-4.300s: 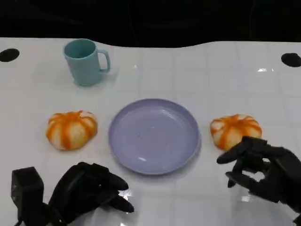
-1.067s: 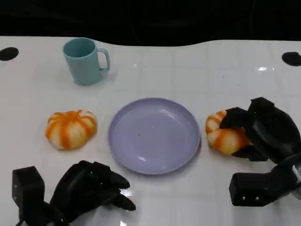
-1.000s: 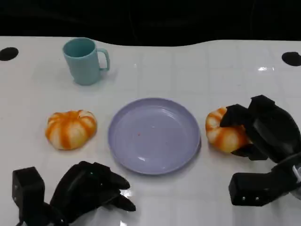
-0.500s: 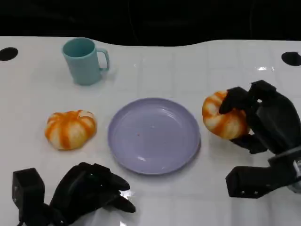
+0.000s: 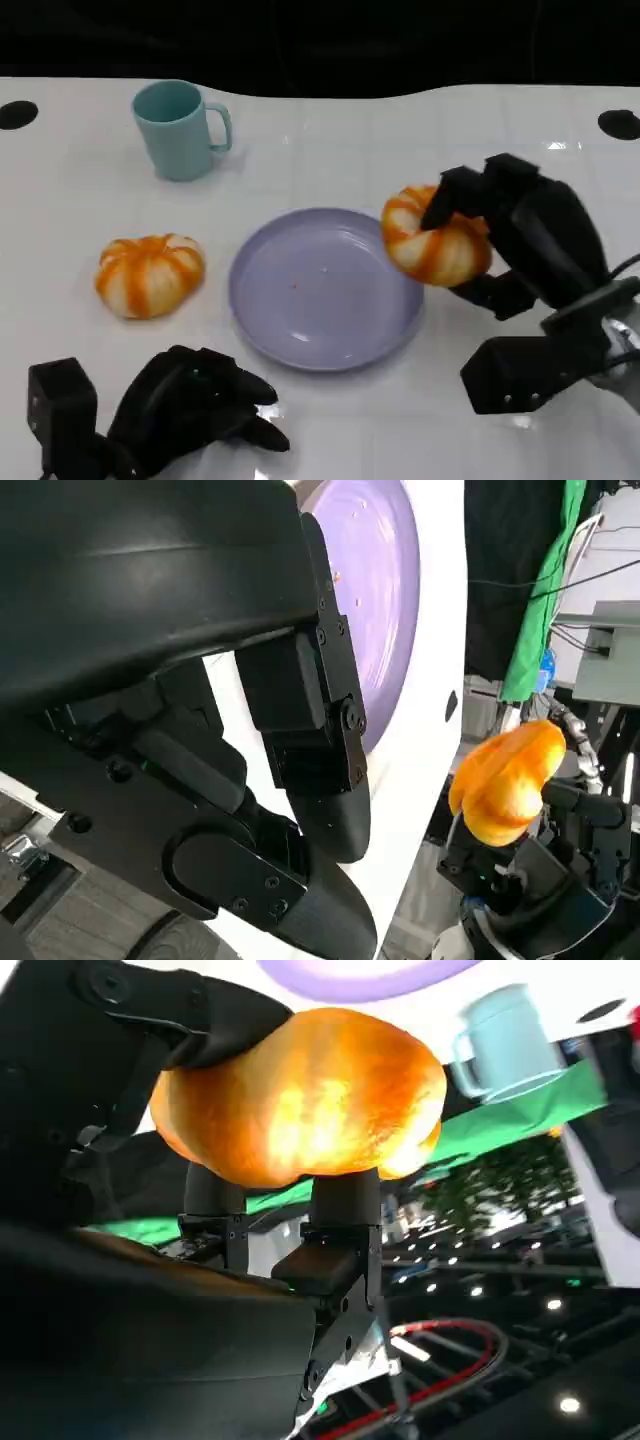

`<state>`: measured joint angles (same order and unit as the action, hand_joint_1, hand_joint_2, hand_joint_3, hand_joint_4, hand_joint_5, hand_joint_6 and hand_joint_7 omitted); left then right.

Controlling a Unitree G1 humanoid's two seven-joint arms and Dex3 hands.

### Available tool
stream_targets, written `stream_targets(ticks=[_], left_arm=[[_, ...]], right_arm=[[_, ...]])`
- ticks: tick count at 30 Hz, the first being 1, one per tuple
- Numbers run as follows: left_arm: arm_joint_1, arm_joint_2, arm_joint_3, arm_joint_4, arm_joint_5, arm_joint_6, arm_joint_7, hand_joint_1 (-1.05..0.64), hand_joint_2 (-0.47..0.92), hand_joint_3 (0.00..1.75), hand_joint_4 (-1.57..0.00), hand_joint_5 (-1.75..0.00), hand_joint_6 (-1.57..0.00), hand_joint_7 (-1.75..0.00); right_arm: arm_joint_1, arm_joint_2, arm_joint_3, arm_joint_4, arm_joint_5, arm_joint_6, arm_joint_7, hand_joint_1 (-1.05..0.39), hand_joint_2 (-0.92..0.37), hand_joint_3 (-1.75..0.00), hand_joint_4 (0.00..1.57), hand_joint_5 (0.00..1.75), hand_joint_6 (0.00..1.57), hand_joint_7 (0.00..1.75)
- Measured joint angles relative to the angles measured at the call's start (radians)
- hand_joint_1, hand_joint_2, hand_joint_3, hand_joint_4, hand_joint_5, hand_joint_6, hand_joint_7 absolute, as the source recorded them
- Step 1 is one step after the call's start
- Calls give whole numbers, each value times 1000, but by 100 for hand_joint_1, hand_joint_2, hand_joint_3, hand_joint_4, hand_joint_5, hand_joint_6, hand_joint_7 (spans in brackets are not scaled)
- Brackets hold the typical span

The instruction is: Grasp the bread from the table and place it into the plate.

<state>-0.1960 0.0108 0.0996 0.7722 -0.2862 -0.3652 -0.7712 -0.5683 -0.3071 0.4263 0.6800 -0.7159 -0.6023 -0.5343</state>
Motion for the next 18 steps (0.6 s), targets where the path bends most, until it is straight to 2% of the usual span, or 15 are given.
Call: stream_targets(ticks=[4, 10, 14, 15, 18], left_arm=[[1, 0, 0, -1, 0, 0, 2, -105, 73, 0, -157, -23, -156, -4], [2, 1, 0, -2, -2, 0, 0, -105, 73, 0, -157, -23, -157, -4], [5, 2, 0, -5, -2, 1, 0, -105, 73, 0, -157, -24, -157, -4], [8, 4, 0, -9, -2, 2, 0, -105, 74, 0, -157, -23, -157, -4], [14, 4, -3, -18, -1, 3, 0, -105, 74, 0, -157, -23, -157, -3]], right_arm=[[-27, 29, 1, -18, 23, -9, 101, -14, -22, -152, 100, 175, 83, 156], [-56, 92, 27, -3, 24, -27, 179, -17, -24, -144, 98, 175, 81, 159], [-63, 122, 37, 23, 23, -33, 195, -17, -29, -133, 97, 175, 78, 164], [-72, 131, 40, 45, 19, -36, 191, -17, -35, -127, 96, 175, 77, 159], [-89, 160, 60, 101, 2, -36, 184, -18, -41, -127, 94, 175, 76, 158]])
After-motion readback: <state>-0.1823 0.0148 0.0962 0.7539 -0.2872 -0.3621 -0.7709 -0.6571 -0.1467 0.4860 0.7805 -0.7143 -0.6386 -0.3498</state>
